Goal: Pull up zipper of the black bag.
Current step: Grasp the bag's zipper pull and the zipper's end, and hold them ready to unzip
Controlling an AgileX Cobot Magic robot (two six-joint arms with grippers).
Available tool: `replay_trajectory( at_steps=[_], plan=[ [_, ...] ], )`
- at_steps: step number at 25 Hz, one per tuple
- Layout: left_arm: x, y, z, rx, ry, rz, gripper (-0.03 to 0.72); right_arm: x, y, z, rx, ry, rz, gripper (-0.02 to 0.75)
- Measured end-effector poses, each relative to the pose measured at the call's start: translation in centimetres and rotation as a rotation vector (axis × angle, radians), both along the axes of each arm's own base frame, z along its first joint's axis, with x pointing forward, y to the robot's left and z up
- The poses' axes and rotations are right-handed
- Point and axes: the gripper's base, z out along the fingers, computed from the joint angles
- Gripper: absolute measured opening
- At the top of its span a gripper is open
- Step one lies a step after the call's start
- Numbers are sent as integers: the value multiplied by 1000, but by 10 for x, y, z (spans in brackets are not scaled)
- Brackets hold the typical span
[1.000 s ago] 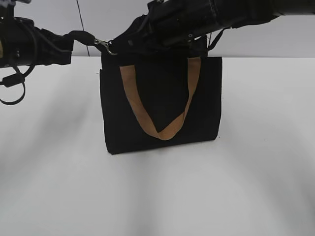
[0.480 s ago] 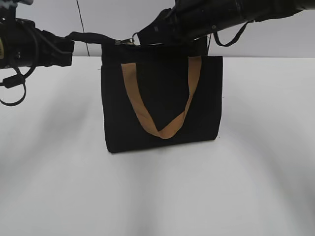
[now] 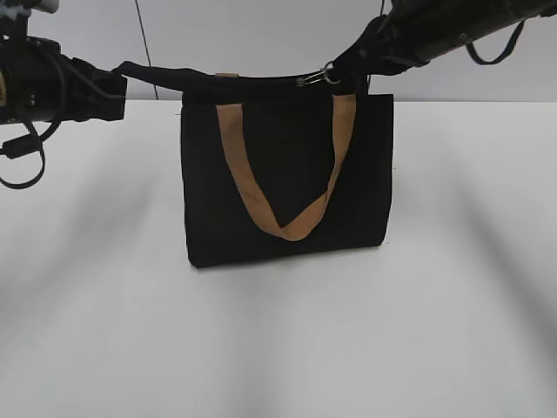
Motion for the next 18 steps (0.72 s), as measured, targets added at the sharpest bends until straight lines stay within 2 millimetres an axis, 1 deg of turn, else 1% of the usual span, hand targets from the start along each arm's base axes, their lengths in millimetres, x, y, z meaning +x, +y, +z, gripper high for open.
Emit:
replay_trajectory(
  at_steps=[3,5,13,18],
  plan=[
    [0,0,0,-1,0,0,15,-2,-17,12,-29,-15,-22,-15],
    [0,0,0,-3,-2,-2,15,-4,-23,16,-34,-18,-29,-15],
    [0,-1,1,-6,-5,-5,15,-8,-25,16,-52,7,4,-15],
    [0,0,-1,3,5,4,15,-6,-39,12,-84,47,-53,-15]
  ],
)
